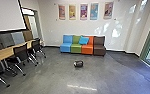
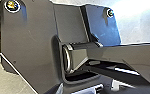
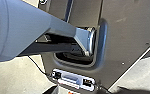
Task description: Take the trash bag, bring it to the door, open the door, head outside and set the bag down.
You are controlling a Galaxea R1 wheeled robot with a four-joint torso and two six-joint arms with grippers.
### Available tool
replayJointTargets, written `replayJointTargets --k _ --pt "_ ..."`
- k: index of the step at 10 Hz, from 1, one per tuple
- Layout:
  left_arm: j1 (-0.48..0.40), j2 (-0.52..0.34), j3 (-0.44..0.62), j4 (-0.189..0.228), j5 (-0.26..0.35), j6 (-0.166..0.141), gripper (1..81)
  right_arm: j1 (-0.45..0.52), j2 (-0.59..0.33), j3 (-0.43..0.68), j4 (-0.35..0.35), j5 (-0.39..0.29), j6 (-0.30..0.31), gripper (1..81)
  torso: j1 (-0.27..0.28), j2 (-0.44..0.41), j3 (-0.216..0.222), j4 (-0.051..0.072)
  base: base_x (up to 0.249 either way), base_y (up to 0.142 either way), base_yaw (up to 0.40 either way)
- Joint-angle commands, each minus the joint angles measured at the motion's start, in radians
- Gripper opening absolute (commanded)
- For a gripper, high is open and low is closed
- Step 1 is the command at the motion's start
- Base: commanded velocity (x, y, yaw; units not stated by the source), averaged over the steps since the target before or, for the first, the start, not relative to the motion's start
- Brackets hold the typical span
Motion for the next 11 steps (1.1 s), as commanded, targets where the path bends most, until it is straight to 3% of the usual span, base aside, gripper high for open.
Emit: replayJointTargets --k 1,11 --pt "-0.031 0.004 -0.002 0.005 0.052 0.003 81.1 0.035 -0.001 0.008 -0.007 -0.054 -0.007 81.1 0.0 0.0 0.0 0.0 0.126 0.0 0.0" --pt "-0.019 0.004 -0.089 -0.001 0.054 0.003 81.1 0.091 -0.05 -0.127 0.005 -0.054 -0.001 81.1 0.0 0.0 0.0 0.0 0.122 0.0 0.0"
